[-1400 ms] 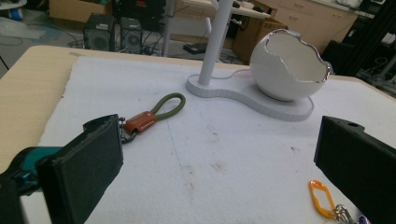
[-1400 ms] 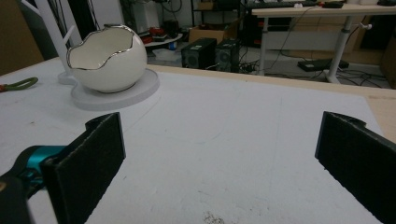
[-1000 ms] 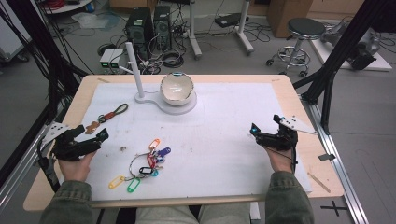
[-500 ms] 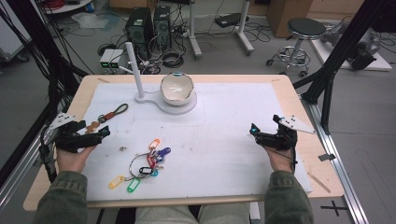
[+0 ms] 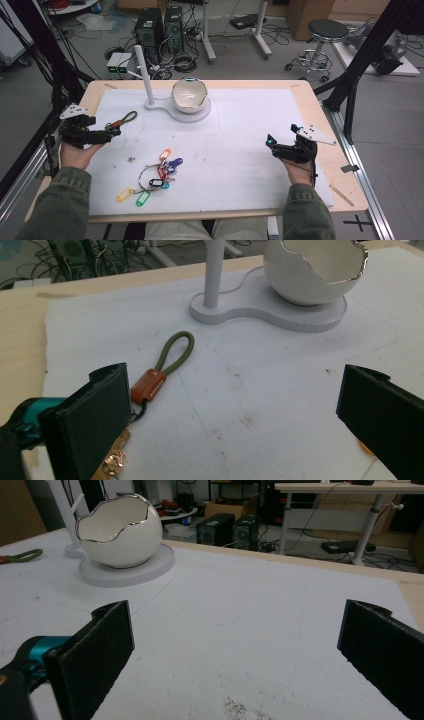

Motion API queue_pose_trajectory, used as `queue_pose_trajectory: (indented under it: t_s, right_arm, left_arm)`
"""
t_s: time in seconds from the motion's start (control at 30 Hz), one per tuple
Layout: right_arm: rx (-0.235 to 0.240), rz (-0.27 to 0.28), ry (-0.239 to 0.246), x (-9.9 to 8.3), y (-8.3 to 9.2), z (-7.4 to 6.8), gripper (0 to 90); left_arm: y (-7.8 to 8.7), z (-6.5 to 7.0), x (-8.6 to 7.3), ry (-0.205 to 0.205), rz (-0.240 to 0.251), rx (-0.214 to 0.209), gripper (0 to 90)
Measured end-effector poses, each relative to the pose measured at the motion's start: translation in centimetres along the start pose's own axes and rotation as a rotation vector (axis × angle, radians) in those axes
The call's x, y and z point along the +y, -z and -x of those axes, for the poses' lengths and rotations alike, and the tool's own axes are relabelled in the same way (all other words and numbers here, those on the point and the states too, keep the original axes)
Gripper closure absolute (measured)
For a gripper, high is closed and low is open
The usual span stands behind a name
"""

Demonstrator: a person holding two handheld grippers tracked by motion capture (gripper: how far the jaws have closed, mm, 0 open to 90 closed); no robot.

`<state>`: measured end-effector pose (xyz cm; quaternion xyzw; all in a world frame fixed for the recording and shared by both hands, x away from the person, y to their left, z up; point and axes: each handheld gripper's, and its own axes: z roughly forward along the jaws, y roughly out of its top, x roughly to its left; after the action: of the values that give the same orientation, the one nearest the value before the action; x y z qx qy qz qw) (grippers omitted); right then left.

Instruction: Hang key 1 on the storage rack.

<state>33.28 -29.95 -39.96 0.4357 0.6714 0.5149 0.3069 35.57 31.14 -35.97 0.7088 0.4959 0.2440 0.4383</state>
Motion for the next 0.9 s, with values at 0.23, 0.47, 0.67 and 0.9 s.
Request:
queue_pose_trajectory:
  t_s: [0.23,0.47,0.67,0.9]
  right_arm:
    - [0.002,0.003,-0.006,0.0,0.0,0.2,0.7]
    - [0.001,0.001,-0.006,-0.1,0.1,0.2,0.7]
    - [-0.002,0.000,-0.007,-0.2,0.1,0.2,0.7]
    - [-0.009,0.001,-0.007,-0.2,0.3,0.4,0.7]
  left_arm:
    - [-0.9,-1.7,0.9,0.023,-0.026,-0.007,1.7]
    - [-1.6,-2.7,1.8,0.055,-0.041,-0.035,1.7]
    - [-2.3,-3.4,2.5,0.053,-0.066,-0.032,1.7]
    - [-4.0,-4.5,2.3,0.086,-0.067,-0.029,2.3]
